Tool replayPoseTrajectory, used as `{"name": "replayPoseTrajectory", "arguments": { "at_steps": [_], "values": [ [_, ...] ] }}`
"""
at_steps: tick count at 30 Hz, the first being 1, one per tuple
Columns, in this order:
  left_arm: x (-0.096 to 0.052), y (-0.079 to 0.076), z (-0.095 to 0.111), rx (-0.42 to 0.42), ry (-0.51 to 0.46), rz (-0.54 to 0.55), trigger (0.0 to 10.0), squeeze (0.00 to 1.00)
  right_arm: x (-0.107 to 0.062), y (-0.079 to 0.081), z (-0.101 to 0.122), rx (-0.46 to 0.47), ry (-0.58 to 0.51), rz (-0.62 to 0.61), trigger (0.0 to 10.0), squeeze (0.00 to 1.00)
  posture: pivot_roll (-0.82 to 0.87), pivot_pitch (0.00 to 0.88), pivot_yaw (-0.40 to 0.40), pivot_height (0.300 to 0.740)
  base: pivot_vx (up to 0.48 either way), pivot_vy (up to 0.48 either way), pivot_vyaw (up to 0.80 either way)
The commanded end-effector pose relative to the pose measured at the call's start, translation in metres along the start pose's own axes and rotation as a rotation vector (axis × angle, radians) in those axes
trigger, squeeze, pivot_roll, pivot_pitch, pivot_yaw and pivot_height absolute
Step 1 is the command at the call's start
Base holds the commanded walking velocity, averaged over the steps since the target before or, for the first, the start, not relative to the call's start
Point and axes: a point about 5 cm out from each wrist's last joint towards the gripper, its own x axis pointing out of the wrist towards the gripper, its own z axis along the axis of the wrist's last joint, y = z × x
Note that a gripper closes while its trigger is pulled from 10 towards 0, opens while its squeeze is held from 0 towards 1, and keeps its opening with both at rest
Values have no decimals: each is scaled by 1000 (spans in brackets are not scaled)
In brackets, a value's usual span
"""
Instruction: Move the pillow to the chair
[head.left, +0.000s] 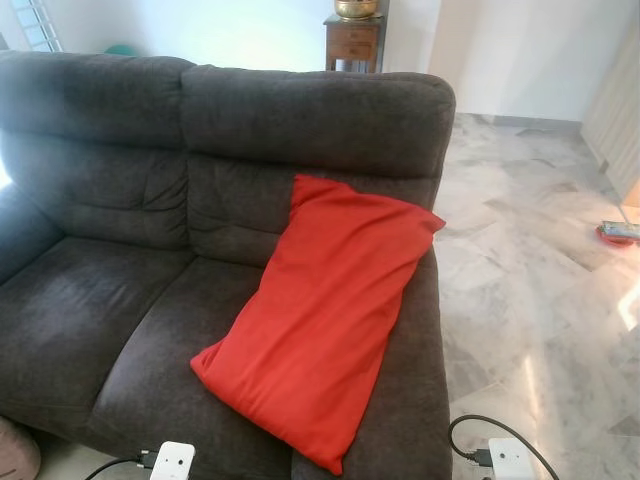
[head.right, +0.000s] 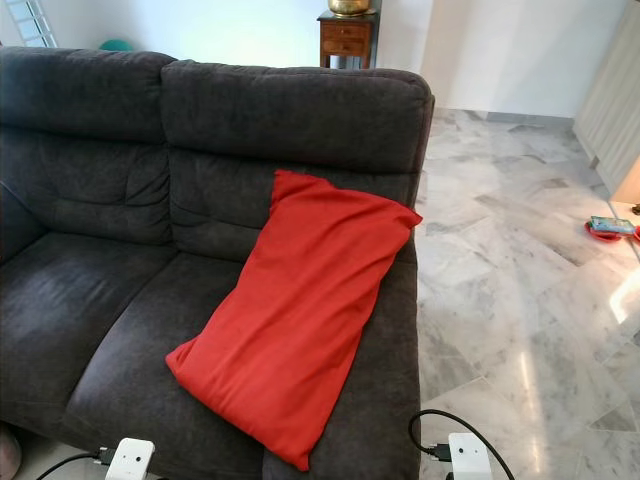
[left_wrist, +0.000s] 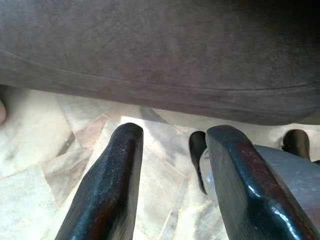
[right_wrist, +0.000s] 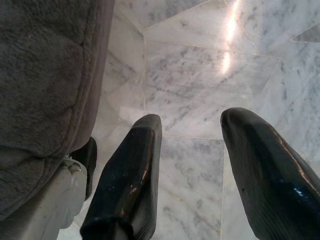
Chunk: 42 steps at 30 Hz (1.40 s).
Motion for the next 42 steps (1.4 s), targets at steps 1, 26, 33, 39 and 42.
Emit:
{"name": "replayPoseTrajectory", "arguments": {
  "at_steps": [1,26,33,39,42],
  "values": [
    [0,-1,-1,13,7,0,10000,0,0,1,3,5,-5,4,10000,0,56,0,3,740,0,0,0],
    [-2,2,-4,20,-4,-6,10000,0,1,3,5,1,-12,17,10000,0,52,0,0,740,-45,0,0],
    [-2,-1,-4,23,-2,-10,10000,0,1,3,5,0,-14,20,10000,0,49,0,-1,740,-303,0,0],
    [-1,-3,-2,26,-9,-12,10000,0,1,4,5,-2,-15,24,10000,0,49,0,-2,740,-299,0,0],
    [0,-3,0,28,-14,-11,10000,0,1,5,5,-3,-14,24,10000,0,50,0,-2,740,-280,0,0]
  ]
}}
